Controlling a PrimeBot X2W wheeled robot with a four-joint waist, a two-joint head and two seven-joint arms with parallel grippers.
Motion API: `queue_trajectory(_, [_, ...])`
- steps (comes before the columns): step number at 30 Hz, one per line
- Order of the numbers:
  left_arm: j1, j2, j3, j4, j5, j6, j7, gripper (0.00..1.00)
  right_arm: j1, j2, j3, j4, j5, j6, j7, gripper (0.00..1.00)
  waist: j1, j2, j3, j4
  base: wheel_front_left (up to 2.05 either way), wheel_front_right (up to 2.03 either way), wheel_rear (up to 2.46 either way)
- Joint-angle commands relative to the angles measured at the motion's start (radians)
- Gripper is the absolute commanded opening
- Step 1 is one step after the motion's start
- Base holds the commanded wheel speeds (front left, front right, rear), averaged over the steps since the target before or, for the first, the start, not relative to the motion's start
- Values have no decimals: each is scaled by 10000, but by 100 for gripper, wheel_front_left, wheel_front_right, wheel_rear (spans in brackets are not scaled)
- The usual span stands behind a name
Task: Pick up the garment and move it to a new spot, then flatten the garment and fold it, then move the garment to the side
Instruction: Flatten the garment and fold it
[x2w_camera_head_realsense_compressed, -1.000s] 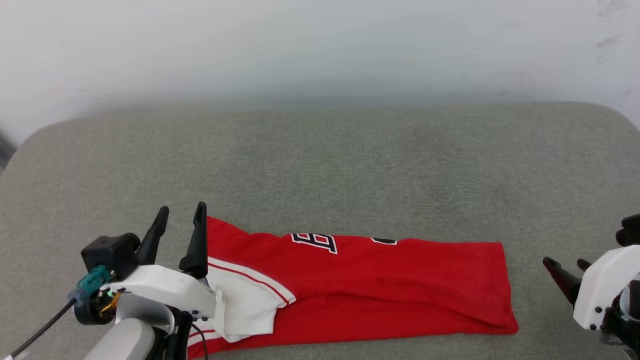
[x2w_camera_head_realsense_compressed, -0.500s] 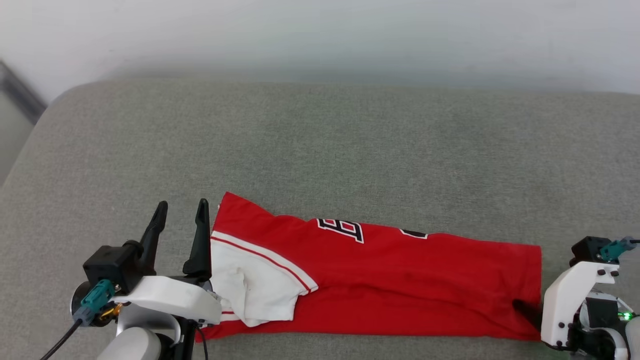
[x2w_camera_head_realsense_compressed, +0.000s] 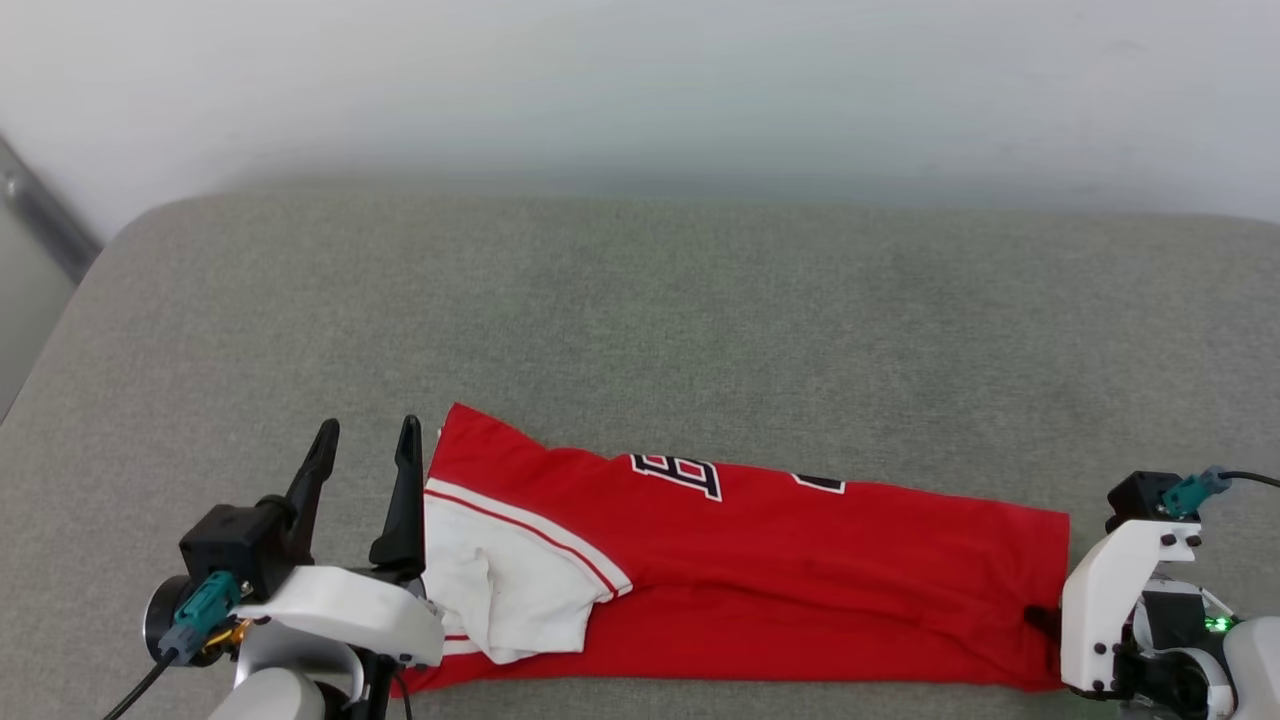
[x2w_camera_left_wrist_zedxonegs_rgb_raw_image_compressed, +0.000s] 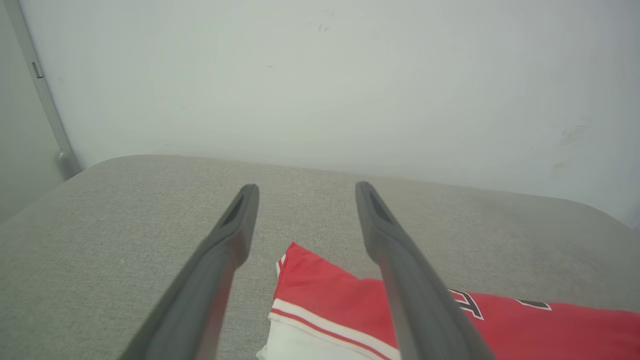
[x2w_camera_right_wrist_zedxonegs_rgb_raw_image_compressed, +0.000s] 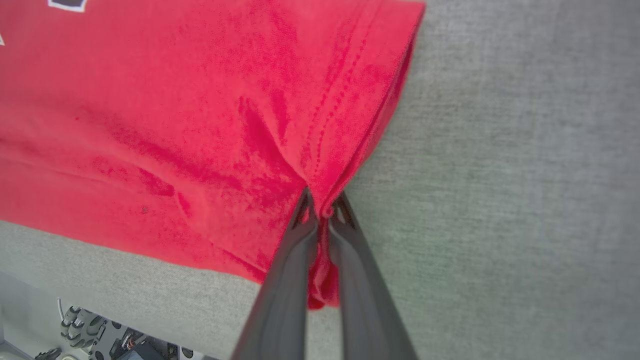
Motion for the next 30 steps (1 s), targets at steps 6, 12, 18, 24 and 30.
queue_trajectory(6, [549,145,-9,-160,-55,250,78,100,-119,-397,-464,-152,119,7,-109,0,0,0,-484,-695,0,0,0])
queue_trajectory(12, [765,185,-5,-298,-122,373,144,100,241,-438,-1941,-390,-172,7,-125,0,0,0,-563,-982,0,0,0])
queue_trajectory(18, [772,128,-25,-360,-154,430,123,100,438,411,-3590,-1154,197,10,246,0,0,0,-537,-1089,0,0,0])
queue_trajectory(24, [751,84,-66,-372,-163,390,138,100,171,1700,-4074,-2164,2102,10,1356,0,0,0,-545,-1097,0,0,0])
queue_trajectory(30, [556,47,-175,-367,-143,307,205,100,47,2101,-2885,-2360,4060,10,1877,0,0,0,-507,-930,0,0,0])
